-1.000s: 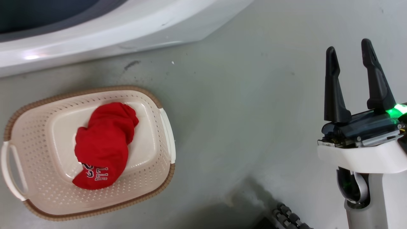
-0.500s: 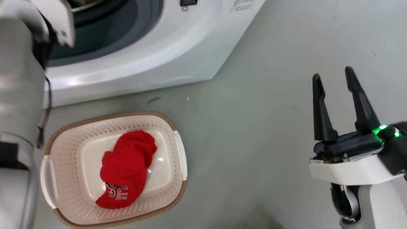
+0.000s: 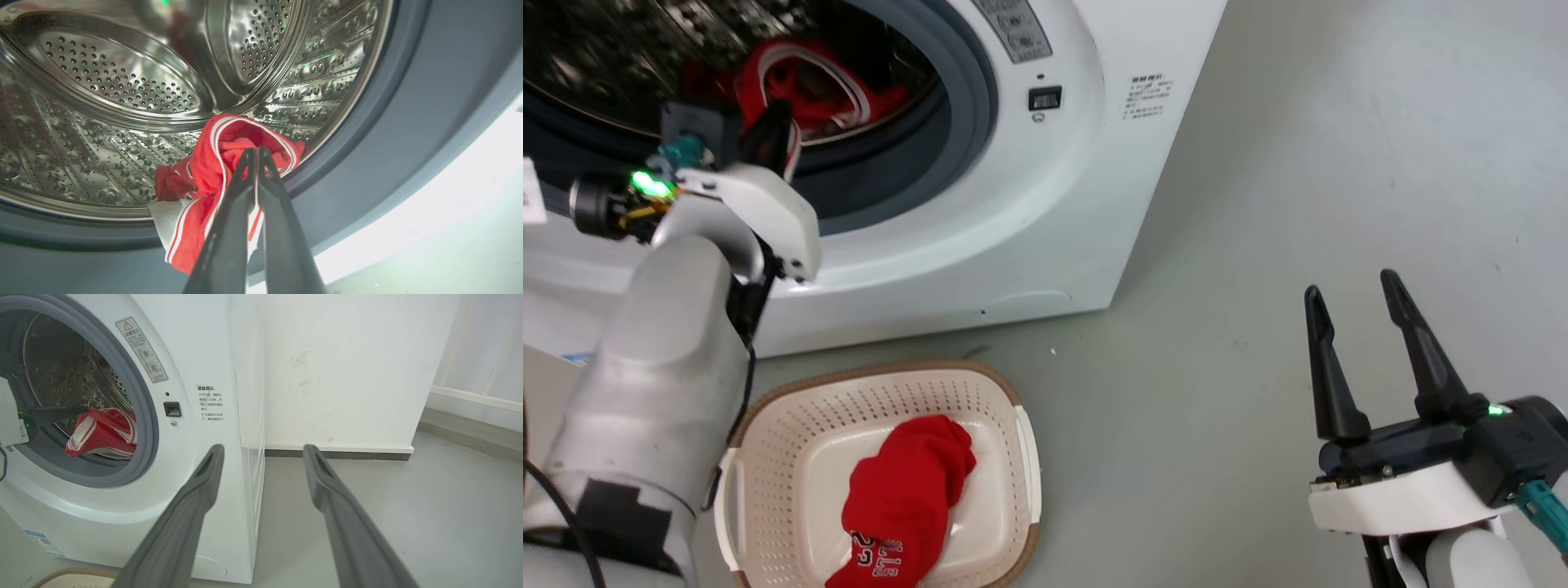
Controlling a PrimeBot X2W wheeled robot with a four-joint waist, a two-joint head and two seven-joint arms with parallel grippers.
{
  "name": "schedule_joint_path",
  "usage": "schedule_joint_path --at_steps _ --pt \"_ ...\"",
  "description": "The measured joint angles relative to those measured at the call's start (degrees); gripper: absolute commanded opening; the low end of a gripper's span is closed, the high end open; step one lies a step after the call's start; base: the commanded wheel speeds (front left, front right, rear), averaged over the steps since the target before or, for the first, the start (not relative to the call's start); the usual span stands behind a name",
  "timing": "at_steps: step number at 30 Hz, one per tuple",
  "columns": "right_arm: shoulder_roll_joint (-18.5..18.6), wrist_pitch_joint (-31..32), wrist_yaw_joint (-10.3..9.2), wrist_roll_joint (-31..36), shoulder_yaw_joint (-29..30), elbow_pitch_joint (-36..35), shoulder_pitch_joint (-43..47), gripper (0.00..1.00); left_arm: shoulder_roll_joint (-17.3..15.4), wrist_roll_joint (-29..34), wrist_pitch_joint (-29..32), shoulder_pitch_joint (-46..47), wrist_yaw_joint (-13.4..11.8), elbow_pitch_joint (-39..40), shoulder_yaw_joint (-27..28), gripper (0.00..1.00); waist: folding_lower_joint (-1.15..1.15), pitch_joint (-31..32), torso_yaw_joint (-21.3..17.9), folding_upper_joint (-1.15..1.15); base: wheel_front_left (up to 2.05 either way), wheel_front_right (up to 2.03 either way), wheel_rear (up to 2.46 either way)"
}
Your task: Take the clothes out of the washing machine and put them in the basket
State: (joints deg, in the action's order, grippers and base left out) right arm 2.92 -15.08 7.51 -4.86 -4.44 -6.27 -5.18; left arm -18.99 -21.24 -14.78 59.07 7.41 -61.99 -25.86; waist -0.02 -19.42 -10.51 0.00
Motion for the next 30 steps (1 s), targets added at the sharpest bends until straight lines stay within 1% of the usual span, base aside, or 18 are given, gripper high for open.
schedule_joint_path --at_steps 3,8,16,19,23,30 --pt "-0.01 -0.01 0.01 0.42 -0.26 0.51 1.54 1.00 0.70 -0.63 -0.12 -4.36 -0.01 4.05 0.21 0.00 0.00 2.86 0.85 0.00 0.00 0.00 0.00" --pt "-0.01 -0.01 0.00 0.87 -0.46 1.01 3.86 1.00 1.55 -1.22 -0.20 -14.29 -0.91 13.74 0.87 0.00 0.00 7.52 2.10 0.00 0.00 0.00 0.00" --pt "0.00 -0.01 0.00 1.44 -0.55 1.69 7.29 1.00 1.30 -1.08 -0.16 -27.87 -4.13 29.18 0.18 0.00 0.00 13.80 3.96 0.00 0.00 0.00 0.00" --pt "0.00 -0.01 0.00 1.58 -0.57 1.90 8.22 1.00 0.58 -1.03 1.18 -32.51 -5.36 35.74 -0.41 0.00 0.00 15.70 4.51 0.00 0.00 0.00 0.00" --pt "0.00 -0.01 0.00 1.58 -0.49 2.10 9.73 1.00 -1.24 -1.09 4.00 -38.13 -7.61 45.95 -0.83 0.00 0.00 17.97 5.22 0.00 0.00 0.00 0.00" --pt "0.00 -0.01 0.00 1.52 -0.08 2.09 10.45 1.00 -4.94 -0.49 9.62 -45.51 -11.34 62.95 -1.08 0.00 0.00 19.55 7.17 0.00 0.00 0.00 0.00"
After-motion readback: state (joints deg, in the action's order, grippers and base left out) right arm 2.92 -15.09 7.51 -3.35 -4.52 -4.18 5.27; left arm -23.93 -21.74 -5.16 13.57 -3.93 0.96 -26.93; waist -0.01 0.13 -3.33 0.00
